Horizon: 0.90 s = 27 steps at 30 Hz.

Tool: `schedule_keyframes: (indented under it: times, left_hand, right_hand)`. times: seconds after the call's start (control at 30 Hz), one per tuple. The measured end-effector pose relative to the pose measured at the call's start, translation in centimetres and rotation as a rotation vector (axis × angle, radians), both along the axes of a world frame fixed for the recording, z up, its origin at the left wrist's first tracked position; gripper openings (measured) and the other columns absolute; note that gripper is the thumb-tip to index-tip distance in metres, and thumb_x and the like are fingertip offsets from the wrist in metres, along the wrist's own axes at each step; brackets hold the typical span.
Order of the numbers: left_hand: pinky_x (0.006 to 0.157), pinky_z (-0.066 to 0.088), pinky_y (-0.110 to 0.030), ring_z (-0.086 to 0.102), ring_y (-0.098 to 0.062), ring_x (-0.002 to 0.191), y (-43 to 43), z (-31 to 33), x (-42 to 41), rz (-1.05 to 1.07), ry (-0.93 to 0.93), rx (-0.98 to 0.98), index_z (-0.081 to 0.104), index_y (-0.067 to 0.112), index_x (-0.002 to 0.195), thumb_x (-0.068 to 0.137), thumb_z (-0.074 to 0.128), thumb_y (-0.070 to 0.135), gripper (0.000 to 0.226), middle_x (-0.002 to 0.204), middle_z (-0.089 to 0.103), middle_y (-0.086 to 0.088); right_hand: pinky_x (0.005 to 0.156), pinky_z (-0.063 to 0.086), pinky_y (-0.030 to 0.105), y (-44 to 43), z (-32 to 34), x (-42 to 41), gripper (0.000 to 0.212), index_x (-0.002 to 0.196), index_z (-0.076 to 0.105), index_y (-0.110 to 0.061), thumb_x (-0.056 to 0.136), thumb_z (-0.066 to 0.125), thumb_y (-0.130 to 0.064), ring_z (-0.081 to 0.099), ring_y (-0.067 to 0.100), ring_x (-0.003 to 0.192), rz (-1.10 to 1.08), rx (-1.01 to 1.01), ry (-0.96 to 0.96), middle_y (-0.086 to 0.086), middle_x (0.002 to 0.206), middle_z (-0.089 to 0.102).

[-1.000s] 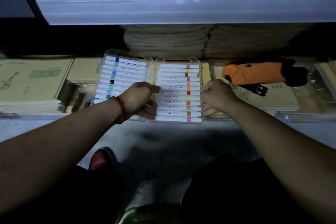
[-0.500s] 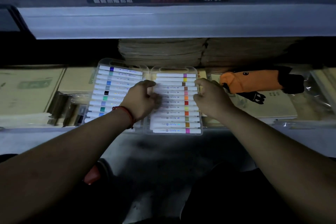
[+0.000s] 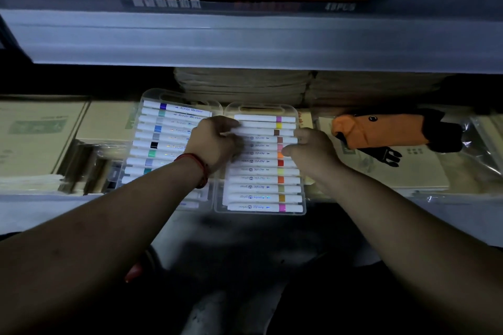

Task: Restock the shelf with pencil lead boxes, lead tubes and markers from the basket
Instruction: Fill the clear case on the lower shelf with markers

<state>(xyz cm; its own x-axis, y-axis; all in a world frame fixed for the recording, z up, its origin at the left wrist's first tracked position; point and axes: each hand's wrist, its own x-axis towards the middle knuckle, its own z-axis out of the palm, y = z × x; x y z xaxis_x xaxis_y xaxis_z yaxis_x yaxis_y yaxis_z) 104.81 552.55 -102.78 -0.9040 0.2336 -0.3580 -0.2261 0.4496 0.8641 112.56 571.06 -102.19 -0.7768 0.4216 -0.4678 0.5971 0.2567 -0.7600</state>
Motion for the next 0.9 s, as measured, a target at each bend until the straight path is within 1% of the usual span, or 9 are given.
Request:
schedule_keyframes:
  times: [0.1, 0.17, 0.23, 0.33, 0.47, 0.53, 0.67, 0.8, 0.9]
  left_hand:
    - [0.078, 0.06, -0.051, 0.069, -0.029, 0.072, -0.2, -0.6, -0.1, 0.126, -0.048, 0.107, 0.074, 0.013, 0.097, 0.093, 0.055, -0.006, 0.027, 0.09, 0.075, -0.019]
    - [0.08, 0.059, -0.05, 0.068, -0.029, 0.076, -0.4, -0.6, 0.1, 0.184, -0.078, 0.157, 0.074, 0.013, 0.093, 0.094, 0.058, -0.006, 0.025, 0.085, 0.074, -0.017]
    - [0.076, 0.061, -0.042, 0.068, -0.03, 0.077, -0.5, -0.5, 0.1, 0.22, -0.085, 0.189, 0.074, 0.01, 0.094, 0.094, 0.06, -0.006, 0.021, 0.088, 0.074, -0.02]
    - [0.083, 0.061, -0.044, 0.069, -0.032, 0.08, -0.3, -0.4, 0.0, 0.235, -0.108, 0.235, 0.074, 0.004, 0.097, 0.093, 0.064, -0.005, 0.014, 0.095, 0.073, -0.026]
    - [0.096, 0.057, -0.047, 0.074, -0.034, 0.096, -0.9, -0.7, -0.1, 0.119, -0.04, 0.151, 0.079, 0.013, 0.097, 0.077, 0.085, 0.008, 0.021, 0.095, 0.078, -0.013]
    - [0.092, 0.058, -0.039, 0.076, -0.027, 0.09, -1.0, -0.3, -0.1, 0.108, 0.025, 0.153, 0.079, 0.014, 0.092, 0.078, 0.083, 0.004, 0.017, 0.088, 0.078, -0.01]
    - [0.078, 0.057, -0.021, 0.074, -0.012, 0.077, -0.6, 1.7, -0.8, 0.138, 0.156, 0.282, 0.075, 0.001, 0.101, 0.084, 0.074, -0.003, 0.017, 0.086, 0.076, -0.003]
    - [0.085, 0.06, -0.029, 0.075, -0.024, 0.083, -1.8, 3.2, -1.2, 0.13, 0.107, 0.402, 0.074, 0.004, 0.094, 0.085, 0.072, -0.006, 0.013, 0.083, 0.077, -0.009]
    - [0.088, 0.059, -0.03, 0.074, -0.025, 0.084, -2.6, 3.5, -0.6, 0.127, 0.026, 0.464, 0.072, 0.001, 0.096, 0.086, 0.069, -0.008, 0.013, 0.082, 0.077, -0.01]
  right_hand:
    - [0.072, 0.048, 0.025, 0.2, 0.7, 0.1, 0.049, 0.135, 0.056, -0.014, 0.088, 0.067, -0.002, 0.062, 0.016, 0.099, -0.098, -0.199, -0.023, 0.001, 0.117, 0.065]
    - [0.088, 0.051, 0.031, 0.2, 0.7, 0.2, 0.059, 0.142, 0.052, -0.015, 0.086, 0.068, -0.002, 0.059, 0.022, 0.117, -0.115, -0.224, -0.038, 0.005, 0.133, 0.062]
    - [0.094, 0.049, 0.033, 0.2, 0.7, 0.3, 0.062, 0.144, 0.05, -0.016, 0.086, 0.067, -0.001, 0.057, 0.023, 0.121, -0.112, -0.242, -0.035, 0.005, 0.137, 0.059]
    - [0.091, 0.047, 0.03, 0.2, 0.4, 0.3, 0.065, 0.147, 0.047, -0.017, 0.087, 0.067, -0.002, 0.056, 0.02, 0.12, -0.105, -0.25, -0.02, 0.002, 0.139, 0.057]
    - [0.094, 0.052, 0.033, 0.1, 0.1, 0.2, 0.067, 0.148, 0.047, -0.021, 0.087, 0.069, -0.005, 0.059, 0.023, 0.12, -0.093, -0.224, -0.028, 0.003, 0.138, 0.058]
    - [0.083, 0.054, 0.03, 0.1, 0.1, 0.2, 0.064, 0.146, 0.048, -0.022, 0.088, 0.068, -0.004, 0.062, 0.021, 0.113, -0.077, -0.234, -0.025, 0.002, 0.132, 0.061]
    - [0.066, 0.046, 0.021, 0.2, 0.3, 0.1, 0.057, 0.141, 0.052, -0.024, 0.089, 0.066, -0.007, 0.06, 0.01, 0.095, -0.057, -0.209, -0.006, 0.0, 0.126, 0.061]
    - [0.065, 0.05, 0.025, 0.3, 1.0, 0.3, 0.046, 0.132, 0.059, -0.025, 0.088, 0.066, -0.011, 0.064, 0.01, 0.088, -0.084, -0.161, 0.058, -0.003, 0.113, 0.067]
    - [0.065, 0.047, 0.022, 0.0, 1.7, 0.4, 0.039, 0.122, 0.063, -0.028, 0.087, 0.069, -0.013, 0.06, 0.004, 0.084, -0.059, -0.001, 0.172, -0.009, 0.106, 0.064]
